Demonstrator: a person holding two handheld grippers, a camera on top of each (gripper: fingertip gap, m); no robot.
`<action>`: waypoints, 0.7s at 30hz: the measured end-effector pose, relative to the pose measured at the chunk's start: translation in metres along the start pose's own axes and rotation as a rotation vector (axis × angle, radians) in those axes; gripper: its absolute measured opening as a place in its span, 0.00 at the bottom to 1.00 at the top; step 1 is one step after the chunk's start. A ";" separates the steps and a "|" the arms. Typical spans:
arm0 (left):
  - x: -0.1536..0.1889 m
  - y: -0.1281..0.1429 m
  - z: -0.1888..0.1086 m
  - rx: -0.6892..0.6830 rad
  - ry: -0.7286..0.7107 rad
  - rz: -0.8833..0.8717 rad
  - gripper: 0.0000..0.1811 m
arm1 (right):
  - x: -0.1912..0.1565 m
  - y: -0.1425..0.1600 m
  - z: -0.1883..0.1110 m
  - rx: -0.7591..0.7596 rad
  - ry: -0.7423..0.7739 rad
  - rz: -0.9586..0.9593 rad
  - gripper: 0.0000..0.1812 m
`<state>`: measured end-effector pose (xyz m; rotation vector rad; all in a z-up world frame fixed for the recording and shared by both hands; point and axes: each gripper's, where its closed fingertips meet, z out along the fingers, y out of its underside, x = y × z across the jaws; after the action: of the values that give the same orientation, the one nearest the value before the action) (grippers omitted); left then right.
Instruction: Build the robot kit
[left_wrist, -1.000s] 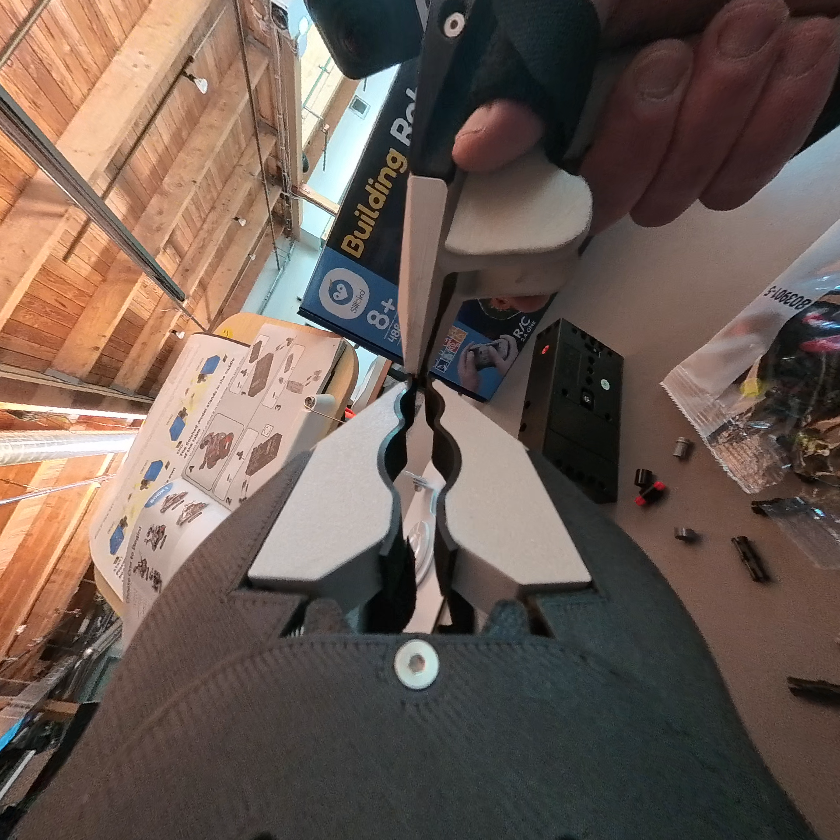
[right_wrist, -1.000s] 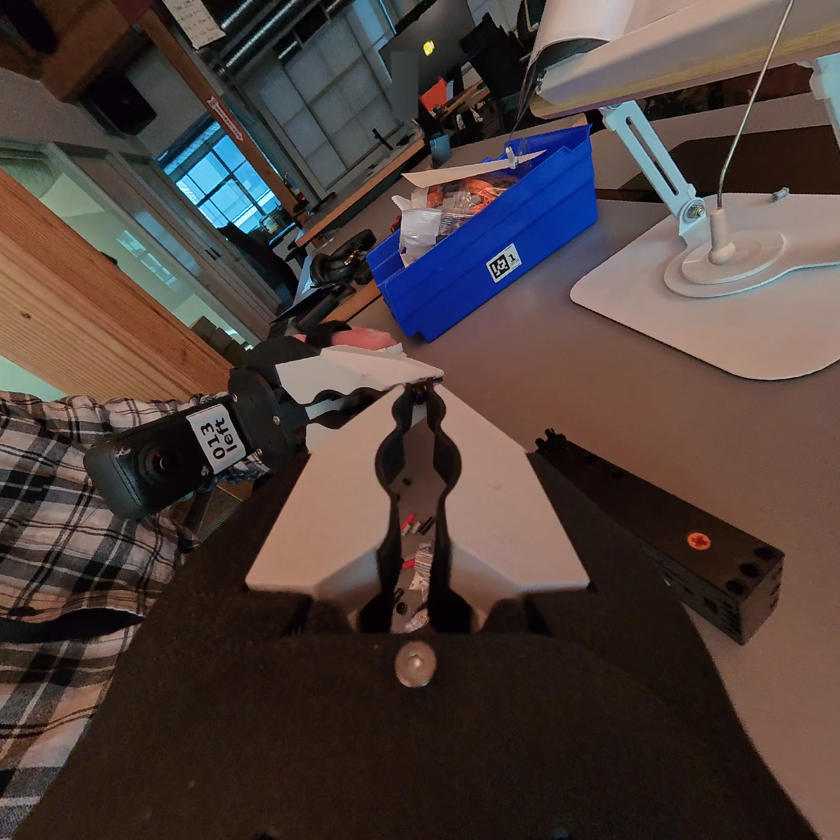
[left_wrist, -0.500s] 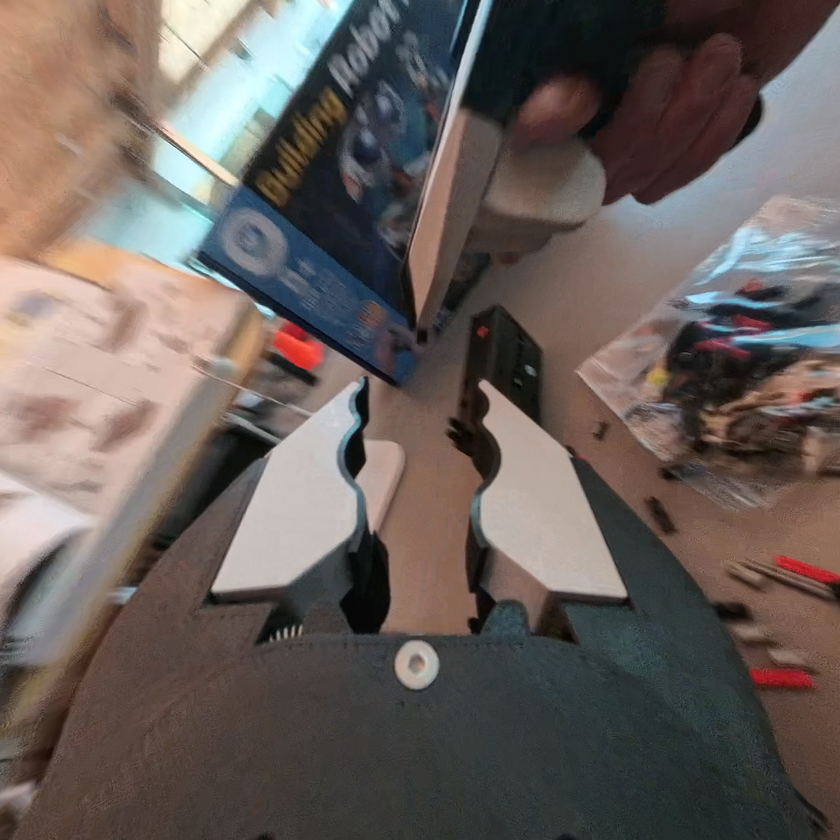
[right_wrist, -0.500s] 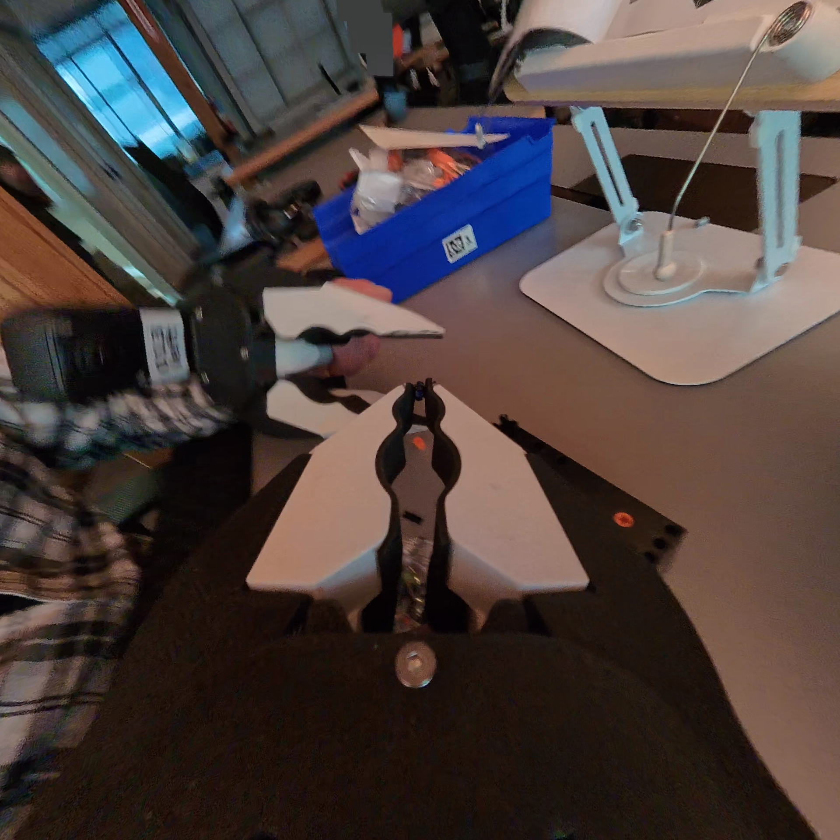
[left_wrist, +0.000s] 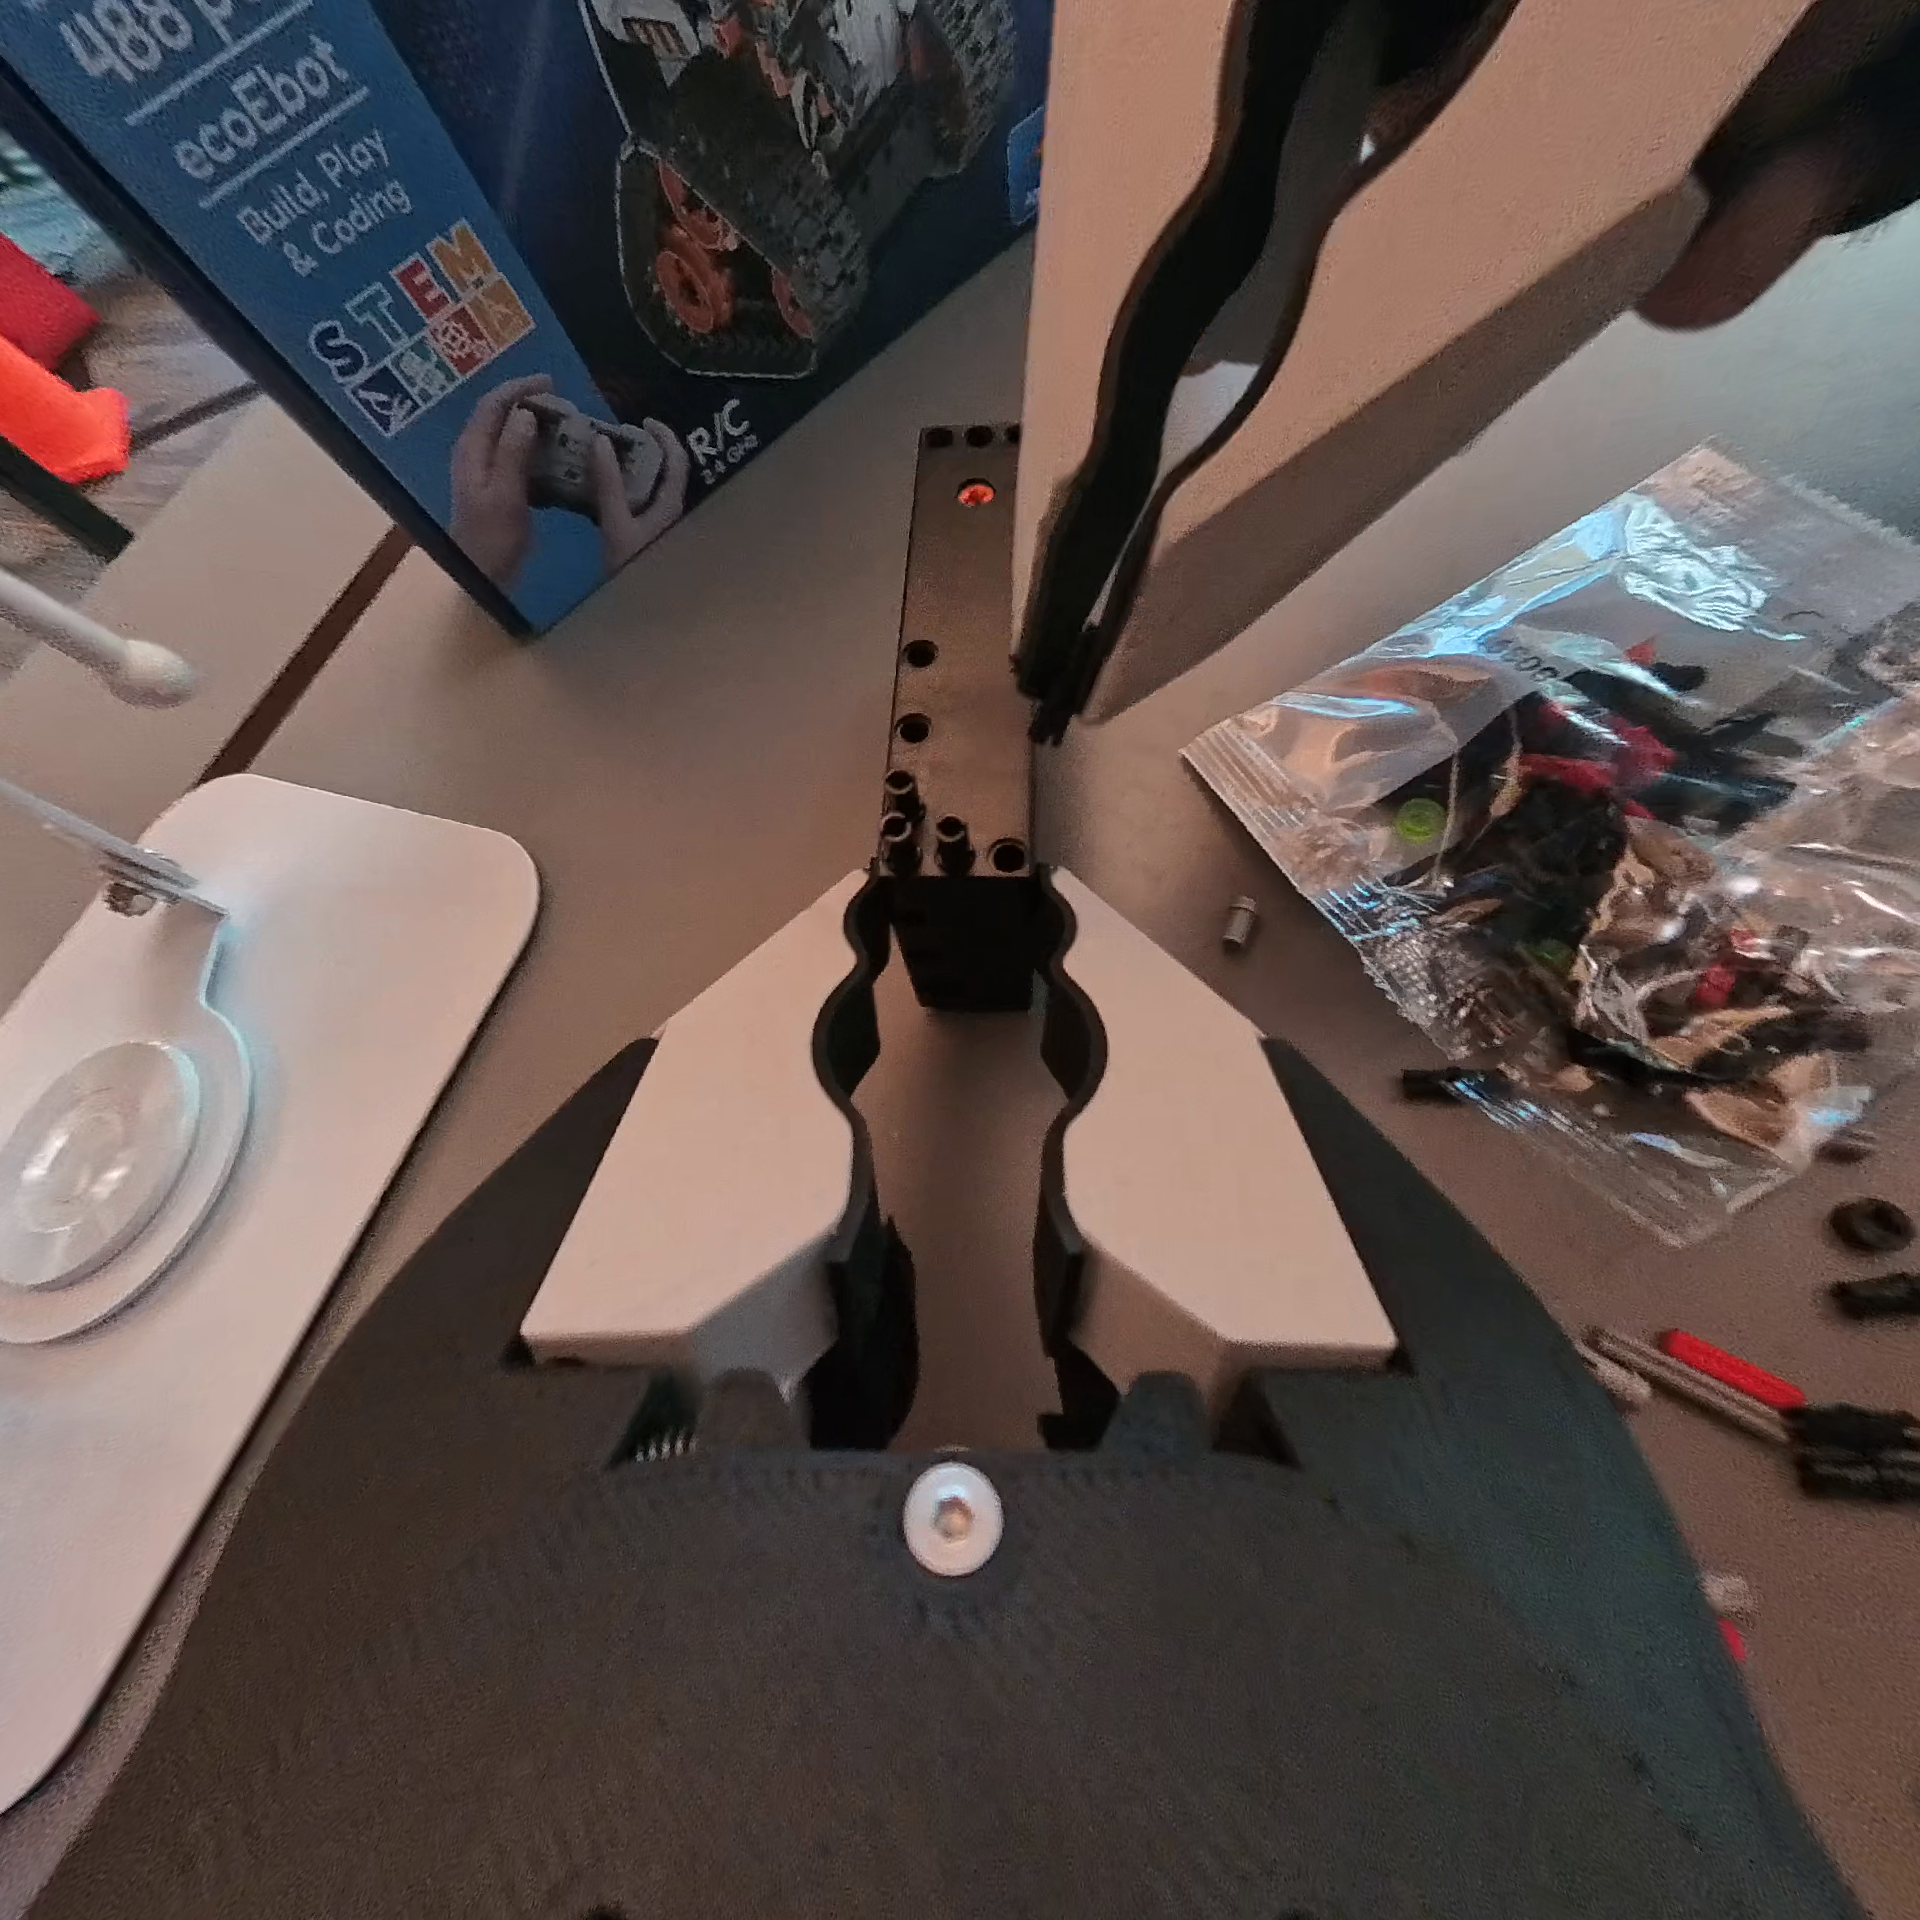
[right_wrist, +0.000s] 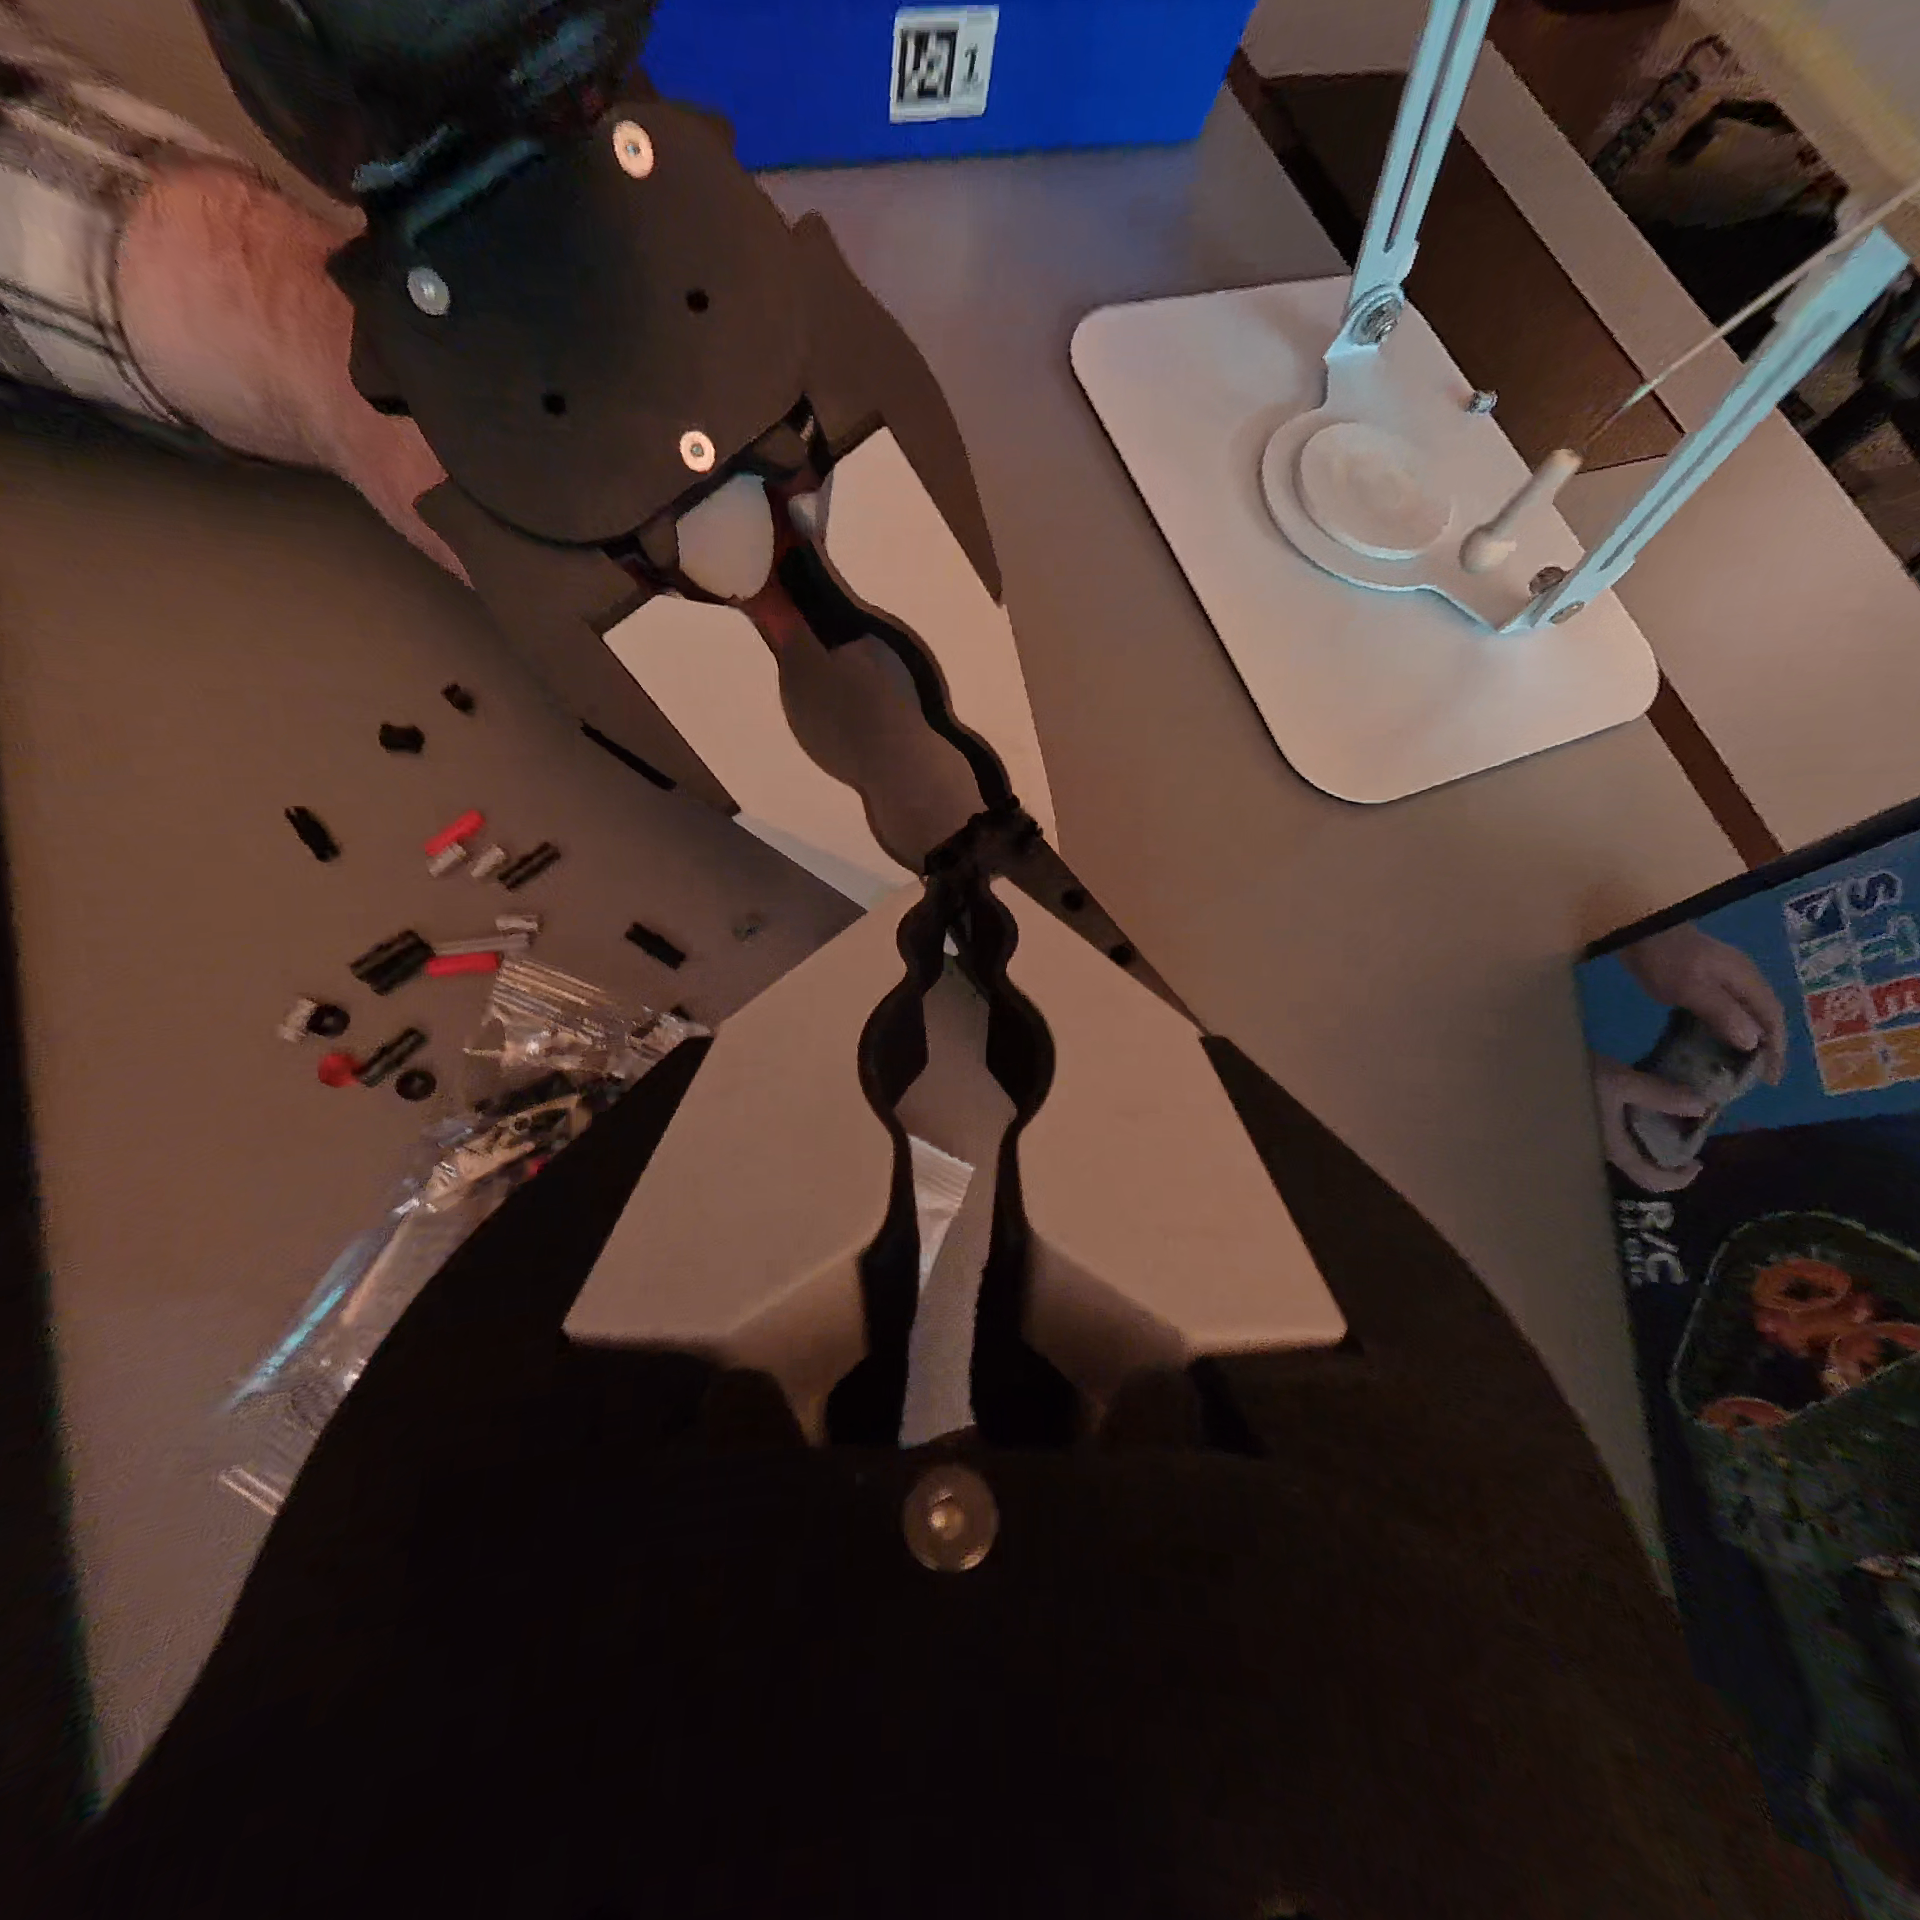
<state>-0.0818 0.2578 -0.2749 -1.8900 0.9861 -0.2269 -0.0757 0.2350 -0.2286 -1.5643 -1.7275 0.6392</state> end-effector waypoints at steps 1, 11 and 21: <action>0.000 -0.001 0.001 -0.002 -0.022 0.013 0.13 | 0.001 0.002 0.001 -0.022 0.016 -0.034 0.01; -0.001 -0.014 0.004 -0.017 -0.109 0.074 0.13 | 0.003 0.009 0.003 -0.088 0.124 -0.157 0.01; 0.003 -0.014 0.005 -0.018 -0.093 0.059 0.13 | 0.001 0.012 0.003 -0.148 0.201 -0.262 0.01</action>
<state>-0.0695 0.2621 -0.2669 -1.8680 0.9818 -0.0949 -0.0706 0.2383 -0.2396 -1.4127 -1.8168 0.2209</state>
